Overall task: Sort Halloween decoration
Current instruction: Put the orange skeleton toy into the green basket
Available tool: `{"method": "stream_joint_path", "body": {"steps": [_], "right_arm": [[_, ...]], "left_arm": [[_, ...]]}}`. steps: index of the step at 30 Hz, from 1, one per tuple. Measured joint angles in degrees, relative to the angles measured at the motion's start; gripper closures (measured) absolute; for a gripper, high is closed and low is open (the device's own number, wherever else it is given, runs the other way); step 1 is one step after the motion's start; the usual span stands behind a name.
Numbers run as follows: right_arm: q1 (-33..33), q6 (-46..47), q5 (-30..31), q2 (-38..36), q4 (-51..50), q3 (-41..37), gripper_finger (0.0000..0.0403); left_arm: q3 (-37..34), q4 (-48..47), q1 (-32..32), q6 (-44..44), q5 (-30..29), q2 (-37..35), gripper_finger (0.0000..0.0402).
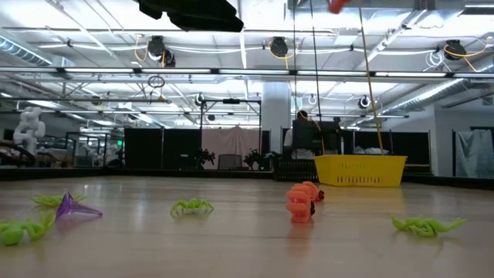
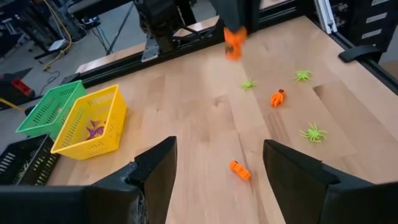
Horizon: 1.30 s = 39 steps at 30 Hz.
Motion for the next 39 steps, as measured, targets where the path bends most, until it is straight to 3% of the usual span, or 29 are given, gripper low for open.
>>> {"method": "stream_joint_path", "body": {"steps": [4, 11, 16, 19, 25, 29, 39], "right_arm": [[0.64, 7.69, -1.97, -6.17, -5.45, -1.28, 0.039], [1.12, 11.88, -1.61, -20.11, -2.34, -12.38, 0.039], [-1.78, 17.68, 5.59, -32.15, -0.42, -21.63, 0.039], [-5.28, 19.6, 8.64, -39.02, -0.52, -25.34, 0.039], [-14.29, 20.2, 8.73, -48.47, -1.45, -27.43, 0.039], [-20.81, 22.74, 8.34, -50.37, -3.92, -27.41, 0.039], [-40.44, 25.17, -0.47, -50.45, -7.01, -27.41, 0.039]], "left_arm": [[0.0, 0.02, 0.0, 0.0, 0.22, 0.0, 0.0164], [0.0, 0.07, 0.0, -0.31, 0.57, 0.0, 0.0164], [0.0, 0.65, 0.12, -0.24, 0.59, 0.0, 0.0164], [0.0, 2.17, 0.44, 0.04, 0.59, 0.0, 0.0164], [0.02, 3.1, 2.0, -0.01, 0.57, -0.02, 0.0164], [0.02, 3.1, 2.83, -0.43, 1.51, -0.02, 0.0164], [0.02, 3.08, 2.93, -0.43, 2.01, -0.02, 0.0164]]}}
